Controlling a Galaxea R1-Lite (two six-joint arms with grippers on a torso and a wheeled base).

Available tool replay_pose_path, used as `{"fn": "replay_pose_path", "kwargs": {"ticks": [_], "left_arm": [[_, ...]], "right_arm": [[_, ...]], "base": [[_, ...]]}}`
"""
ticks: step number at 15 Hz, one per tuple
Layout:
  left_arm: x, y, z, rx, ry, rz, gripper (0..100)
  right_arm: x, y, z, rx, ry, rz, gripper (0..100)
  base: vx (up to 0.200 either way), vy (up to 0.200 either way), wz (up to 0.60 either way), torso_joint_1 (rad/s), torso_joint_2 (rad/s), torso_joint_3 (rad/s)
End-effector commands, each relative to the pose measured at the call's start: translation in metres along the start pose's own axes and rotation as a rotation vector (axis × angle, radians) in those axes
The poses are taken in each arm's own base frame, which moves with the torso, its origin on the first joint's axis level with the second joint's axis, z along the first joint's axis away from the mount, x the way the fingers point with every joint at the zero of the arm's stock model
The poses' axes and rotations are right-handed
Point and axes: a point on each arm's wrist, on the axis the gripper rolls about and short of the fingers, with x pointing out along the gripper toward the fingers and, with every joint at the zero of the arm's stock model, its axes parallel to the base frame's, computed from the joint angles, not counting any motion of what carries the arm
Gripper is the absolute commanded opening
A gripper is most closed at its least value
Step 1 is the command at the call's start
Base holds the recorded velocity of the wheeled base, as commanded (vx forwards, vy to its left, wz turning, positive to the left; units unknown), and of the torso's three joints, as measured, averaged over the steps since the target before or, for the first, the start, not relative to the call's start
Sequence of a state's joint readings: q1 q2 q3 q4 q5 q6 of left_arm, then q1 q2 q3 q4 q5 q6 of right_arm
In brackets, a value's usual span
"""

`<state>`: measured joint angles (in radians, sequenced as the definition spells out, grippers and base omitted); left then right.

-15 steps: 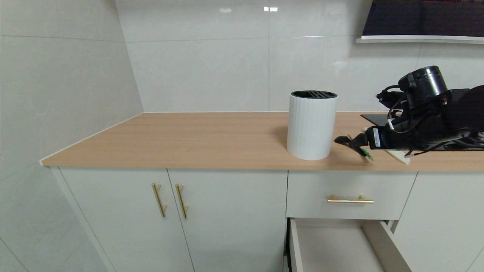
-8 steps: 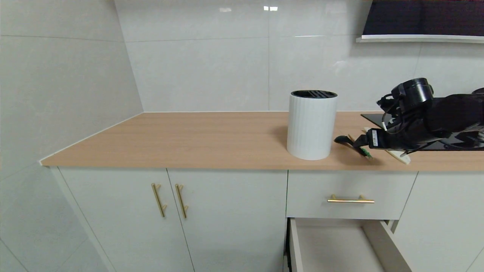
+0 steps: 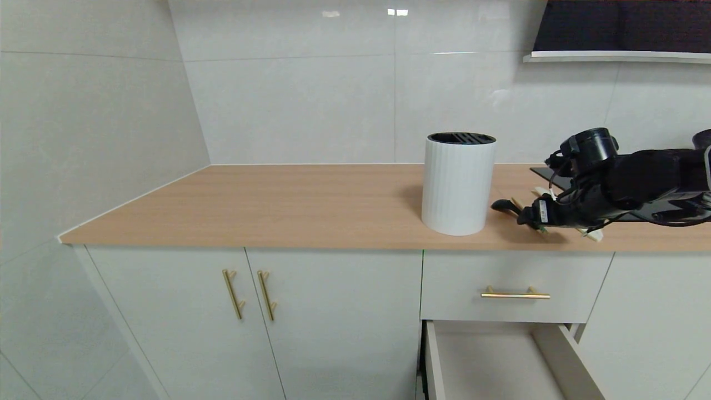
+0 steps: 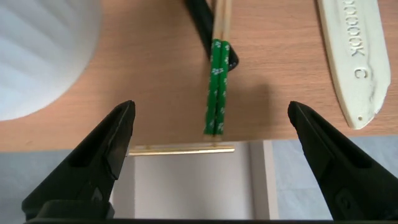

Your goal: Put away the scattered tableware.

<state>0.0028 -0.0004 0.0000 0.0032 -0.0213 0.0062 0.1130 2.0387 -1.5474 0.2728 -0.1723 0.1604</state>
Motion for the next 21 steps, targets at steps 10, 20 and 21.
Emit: {"fn": "replay_pose_path", "kwargs": {"ticks": [10, 20, 21], "left_arm": [[0.000, 0.000, 0.000, 0.000, 0.000, 0.000, 100], [0.000, 0.000, 0.000, 0.000, 0.000, 0.000, 100], [0.000, 0.000, 0.000, 0.000, 0.000, 0.000, 100]], "right_arm": [[0.015, 0.002, -0.003, 0.008, 0.025, -0.008, 0], [-0.009, -0.001, 0.004, 0.034, -0.019, 0.000, 0], [-0.019, -0.002, 0.006, 0.044, -0.032, 0.002, 0]], "base": [[0.000, 0.000, 0.00, 0.000, 0.00, 0.000], [0.000, 0.000, 0.00, 0.000, 0.00, 0.000], [0.000, 0.000, 0.00, 0.000, 0.00, 0.000]]}}
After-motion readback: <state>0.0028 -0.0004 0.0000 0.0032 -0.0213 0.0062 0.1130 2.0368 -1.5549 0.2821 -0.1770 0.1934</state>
